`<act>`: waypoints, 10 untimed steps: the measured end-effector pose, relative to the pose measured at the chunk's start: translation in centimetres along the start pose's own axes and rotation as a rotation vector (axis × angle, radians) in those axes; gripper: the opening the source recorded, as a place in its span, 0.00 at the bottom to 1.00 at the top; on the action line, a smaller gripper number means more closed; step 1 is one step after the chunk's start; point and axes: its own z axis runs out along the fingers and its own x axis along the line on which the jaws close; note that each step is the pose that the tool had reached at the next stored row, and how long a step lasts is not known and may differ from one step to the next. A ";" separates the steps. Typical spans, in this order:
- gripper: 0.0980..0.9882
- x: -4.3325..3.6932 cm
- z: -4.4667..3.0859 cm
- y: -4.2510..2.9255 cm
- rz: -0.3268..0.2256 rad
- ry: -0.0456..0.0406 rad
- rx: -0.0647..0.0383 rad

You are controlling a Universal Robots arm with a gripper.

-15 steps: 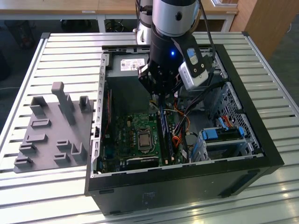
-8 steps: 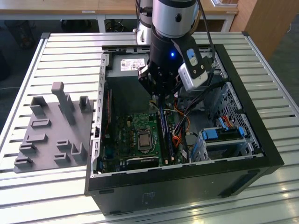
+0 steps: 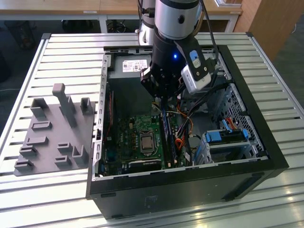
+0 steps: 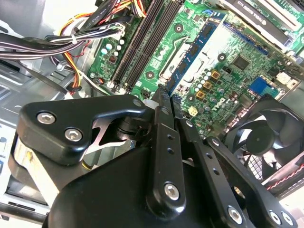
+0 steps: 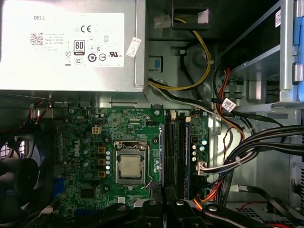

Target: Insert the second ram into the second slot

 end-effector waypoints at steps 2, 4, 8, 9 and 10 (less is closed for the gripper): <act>0.04 0.00 0.06 0.00 0.000 0.0000 0.000; 0.04 0.00 0.12 0.00 0.000 0.0000 0.000; 0.04 0.00 0.21 0.00 0.000 0.0000 0.000; 0.04 0.00 0.24 0.00 0.000 0.0000 0.000; 0.04 0.00 0.27 0.00 0.000 0.0000 0.000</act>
